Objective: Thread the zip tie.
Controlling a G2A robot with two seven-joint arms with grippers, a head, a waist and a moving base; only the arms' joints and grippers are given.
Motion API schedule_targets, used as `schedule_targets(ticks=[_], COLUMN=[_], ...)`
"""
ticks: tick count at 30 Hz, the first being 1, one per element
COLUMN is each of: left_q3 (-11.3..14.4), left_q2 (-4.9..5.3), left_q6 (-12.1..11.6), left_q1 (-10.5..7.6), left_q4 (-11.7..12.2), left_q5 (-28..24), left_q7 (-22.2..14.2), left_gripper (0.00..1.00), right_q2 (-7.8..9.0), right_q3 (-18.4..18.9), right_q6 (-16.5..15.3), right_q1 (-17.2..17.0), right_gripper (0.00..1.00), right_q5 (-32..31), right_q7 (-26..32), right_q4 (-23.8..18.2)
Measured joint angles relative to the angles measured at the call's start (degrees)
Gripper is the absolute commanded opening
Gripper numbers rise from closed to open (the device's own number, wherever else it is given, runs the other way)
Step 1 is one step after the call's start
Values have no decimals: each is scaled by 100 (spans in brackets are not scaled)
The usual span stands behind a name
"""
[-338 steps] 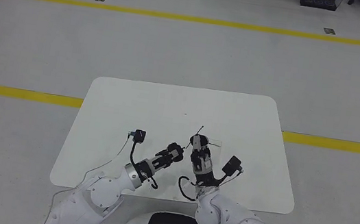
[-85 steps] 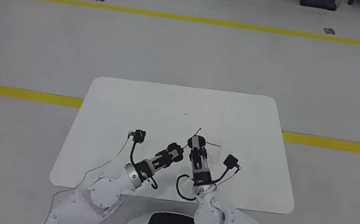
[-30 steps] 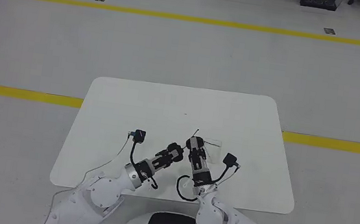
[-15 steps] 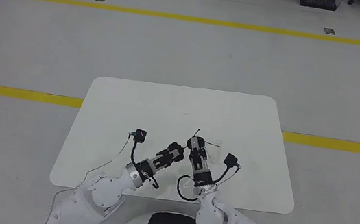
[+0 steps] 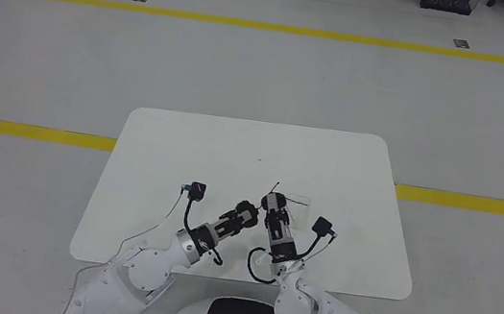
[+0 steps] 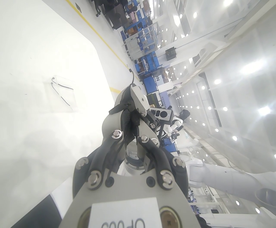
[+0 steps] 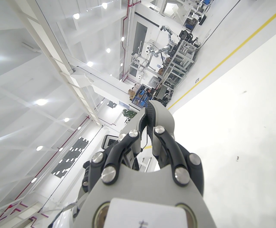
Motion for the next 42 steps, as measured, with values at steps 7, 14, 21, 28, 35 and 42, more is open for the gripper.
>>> schedule_targets(ticks=[7, 14, 21, 28, 35, 42], left_q3=[13, 32, 16, -11, -7, -2], left_q2=[9, 19, 31, 44, 50, 51], left_q6=[-32, -32, -32, -32, -32, -32], left_q1=[-1, -13, -3, 14, 13, -5], left_q4=[-21, -42, -62, -94, -94, -69], left_q5=[-35, -70, -84, -90, -91, -113], left_q7=[-77, -185, -160, -127, -114, -74], left_gripper=[0, 0, 0, 0, 0, 0], right_q2=[-3, -1, -7, 8, 23, 45], right_q3=[-60, -116, -170, -177, -171, -173], right_q6=[0, 0, 0, 0, 0, 0], right_q1=[43, 78, 112, 117, 120, 120], right_gripper=[0, 0, 0, 28, 100, 100], right_q5=[8, 9, 14, 35, 40, 0], right_q7=[-66, -103, -155, -219, -229, -279], right_q4=[12, 16, 53, 55, 28, 6])
